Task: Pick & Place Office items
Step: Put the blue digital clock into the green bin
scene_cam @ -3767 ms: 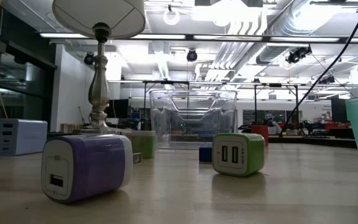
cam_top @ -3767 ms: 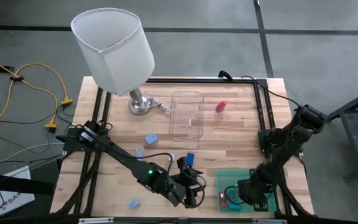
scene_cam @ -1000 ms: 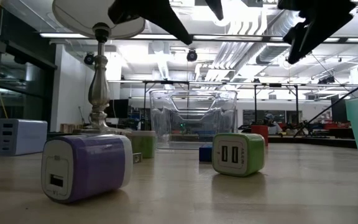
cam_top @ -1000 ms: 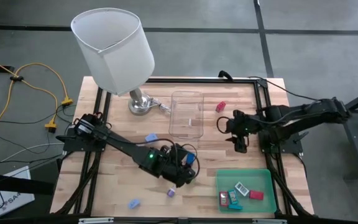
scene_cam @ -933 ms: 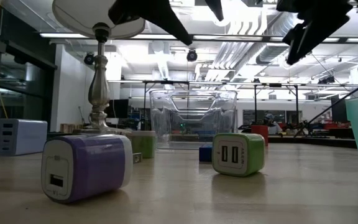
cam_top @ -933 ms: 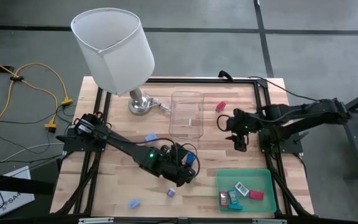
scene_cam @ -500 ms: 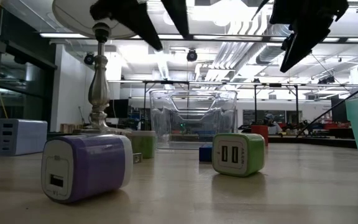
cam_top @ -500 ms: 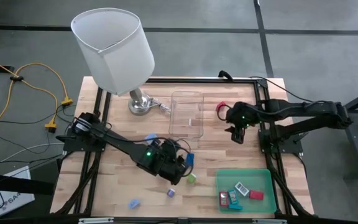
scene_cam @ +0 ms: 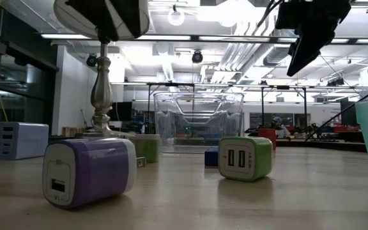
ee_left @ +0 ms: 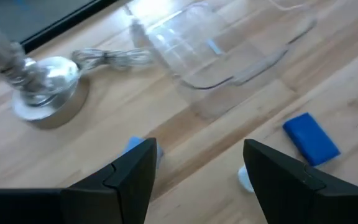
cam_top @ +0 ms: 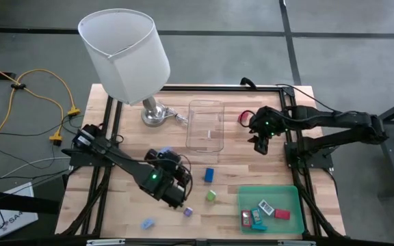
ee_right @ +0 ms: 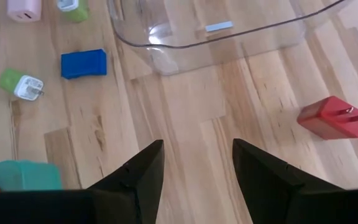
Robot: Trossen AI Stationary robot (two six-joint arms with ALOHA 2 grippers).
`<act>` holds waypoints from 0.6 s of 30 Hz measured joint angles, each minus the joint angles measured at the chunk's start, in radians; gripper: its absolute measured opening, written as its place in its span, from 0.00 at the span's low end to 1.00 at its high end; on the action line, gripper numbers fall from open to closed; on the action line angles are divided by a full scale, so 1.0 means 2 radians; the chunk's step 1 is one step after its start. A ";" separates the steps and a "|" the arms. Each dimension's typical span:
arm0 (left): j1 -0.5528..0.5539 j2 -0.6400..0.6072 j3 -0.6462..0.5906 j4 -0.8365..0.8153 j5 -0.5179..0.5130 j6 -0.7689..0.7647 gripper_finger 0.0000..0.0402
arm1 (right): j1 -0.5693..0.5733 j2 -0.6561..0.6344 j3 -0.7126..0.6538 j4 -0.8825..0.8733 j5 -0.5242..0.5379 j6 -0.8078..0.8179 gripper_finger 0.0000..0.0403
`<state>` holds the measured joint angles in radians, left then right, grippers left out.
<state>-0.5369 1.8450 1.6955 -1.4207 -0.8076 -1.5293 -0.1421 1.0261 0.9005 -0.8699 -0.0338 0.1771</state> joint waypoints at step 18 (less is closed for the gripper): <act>-0.123 0.000 -0.001 -0.032 -0.033 -0.010 0.58 | -0.001 0.000 0.000 0.082 -0.050 -0.022 0.44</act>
<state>-0.7836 1.8450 1.6932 -1.4844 -0.8733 -1.5500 -0.1444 1.0264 0.9005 -0.7067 -0.1338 0.1337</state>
